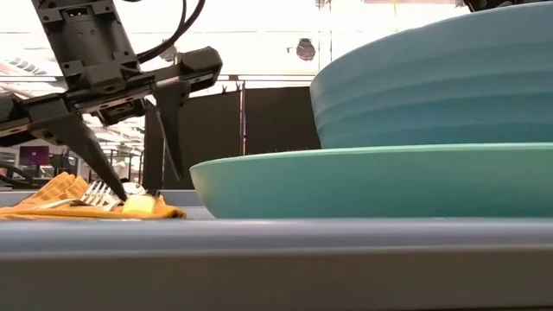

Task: Set up tray
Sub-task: Adjust the blue tray

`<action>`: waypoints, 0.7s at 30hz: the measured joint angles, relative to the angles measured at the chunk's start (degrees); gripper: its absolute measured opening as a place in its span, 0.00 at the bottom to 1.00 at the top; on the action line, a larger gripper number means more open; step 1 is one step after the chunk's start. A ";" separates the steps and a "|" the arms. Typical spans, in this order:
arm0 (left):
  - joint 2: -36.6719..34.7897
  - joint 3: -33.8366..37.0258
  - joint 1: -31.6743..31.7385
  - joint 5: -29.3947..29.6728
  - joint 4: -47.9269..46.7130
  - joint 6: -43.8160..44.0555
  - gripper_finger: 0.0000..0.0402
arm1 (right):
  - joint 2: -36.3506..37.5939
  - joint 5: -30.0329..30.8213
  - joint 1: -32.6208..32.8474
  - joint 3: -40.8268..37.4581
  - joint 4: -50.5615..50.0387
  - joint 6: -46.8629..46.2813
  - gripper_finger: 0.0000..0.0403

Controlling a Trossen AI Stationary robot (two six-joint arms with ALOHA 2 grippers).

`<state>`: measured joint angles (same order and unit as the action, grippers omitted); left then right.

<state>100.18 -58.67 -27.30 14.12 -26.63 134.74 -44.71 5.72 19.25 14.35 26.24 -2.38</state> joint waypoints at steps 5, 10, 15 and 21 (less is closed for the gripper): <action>0.00 0.00 -1.81 1.06 -0.68 -1.93 0.51 | 0.00 -0.02 0.00 0.00 -0.02 -0.01 0.00; 0.00 0.00 -6.07 2.43 1.59 -9.16 0.48 | 0.01 -0.02 0.00 0.00 -0.51 0.00 0.00; -0.04 0.00 -12.80 7.33 4.13 -21.61 0.48 | 0.02 -0.02 0.00 0.00 -0.85 -0.71 0.00; -0.04 0.01 -21.61 31.91 5.71 -27.50 0.50 | 0.02 -0.04 0.00 0.00 -0.80 -1.45 0.00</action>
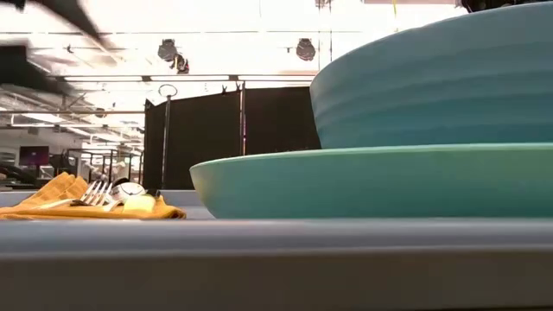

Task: Set up tray
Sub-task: Adjust the blue tray

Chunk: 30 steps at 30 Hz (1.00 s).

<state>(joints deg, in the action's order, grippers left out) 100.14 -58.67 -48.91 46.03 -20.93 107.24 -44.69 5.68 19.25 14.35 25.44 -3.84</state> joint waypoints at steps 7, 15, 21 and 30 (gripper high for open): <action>0.00 -0.01 -4.30 26.33 11.54 -31.63 0.50 | 0.00 -1.25 0.00 0.00 0.07 -2.88 0.00; -0.20 -0.01 0.32 21.60 23.60 -54.73 0.50 | -0.14 1.42 -0.18 -0.04 3.49 -6.09 0.00; -1.87 -0.01 5.59 13.75 24.46 -62.43 0.50 | -0.48 9.14 -2.68 -0.04 3.30 -8.16 0.00; -1.97 -0.01 10.70 12.37 24.92 -66.55 0.50 | -6.74 6.02 -4.06 -0.04 -2.61 -18.25 0.00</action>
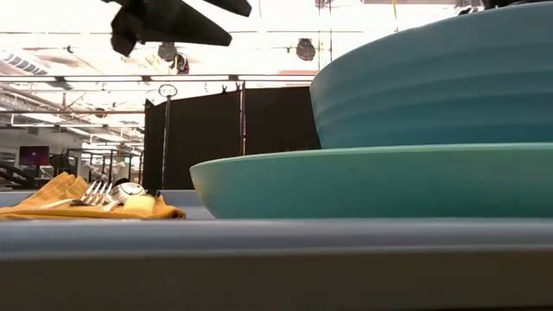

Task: Set up tray
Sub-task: Adjust the blue tray

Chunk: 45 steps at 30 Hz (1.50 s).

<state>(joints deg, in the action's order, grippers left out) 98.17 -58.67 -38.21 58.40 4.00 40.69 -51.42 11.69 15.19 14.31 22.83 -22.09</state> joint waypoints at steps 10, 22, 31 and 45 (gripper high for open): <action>0.02 0.00 3.22 -15.42 6.06 0.57 0.50 | 5.81 -5.77 10.66 0.07 -4.32 -9.37 0.00; 0.02 0.00 3.43 -28.82 6.66 0.35 0.50 | 8.33 1.88 23.10 0.13 -19.18 -33.11 0.00; 0.02 -0.02 1.56 -33.06 3.99 3.38 0.50 | -11.97 4.64 30.37 7.92 -17.50 -38.54 0.00; 0.09 -0.02 0.99 -36.28 -5.43 11.50 0.36 | -27.71 7.15 34.00 15.43 -20.66 -29.86 0.00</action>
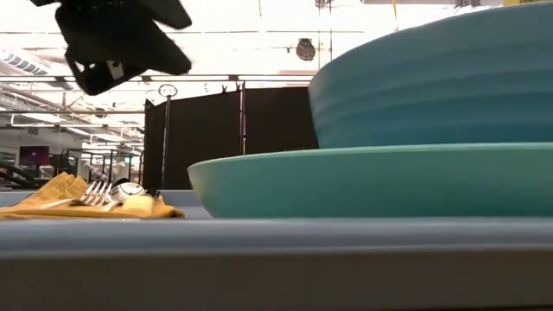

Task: Set up tray
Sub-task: Adjust the blue tray, then adjust the green plate on the blue tray

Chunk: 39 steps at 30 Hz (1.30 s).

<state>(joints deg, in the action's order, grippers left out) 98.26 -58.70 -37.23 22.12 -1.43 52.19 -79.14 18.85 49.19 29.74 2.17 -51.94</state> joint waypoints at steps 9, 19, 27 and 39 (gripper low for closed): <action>0.00 0.00 0.74 -7.01 -0.54 0.91 0.03 | -3.05 -0.68 -1.53 0.04 6.45 0.79 0.00; 0.00 0.00 0.55 -12.14 -2.32 1.52 0.01 | -4.98 0.74 -1.60 0.00 12.39 0.36 0.00; 0.00 0.00 -0.22 -12.42 -9.17 4.91 0.01 | -5.56 1.72 -1.17 1.70 13.51 1.75 0.00; 0.00 0.00 0.10 -13.26 -9.67 5.43 0.01 | -14.22 -2.68 -4.29 3.43 21.21 4.04 0.00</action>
<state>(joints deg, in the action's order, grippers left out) 98.26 -58.70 -37.13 8.86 -11.10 57.62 -93.35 16.16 44.90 33.17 23.38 -47.91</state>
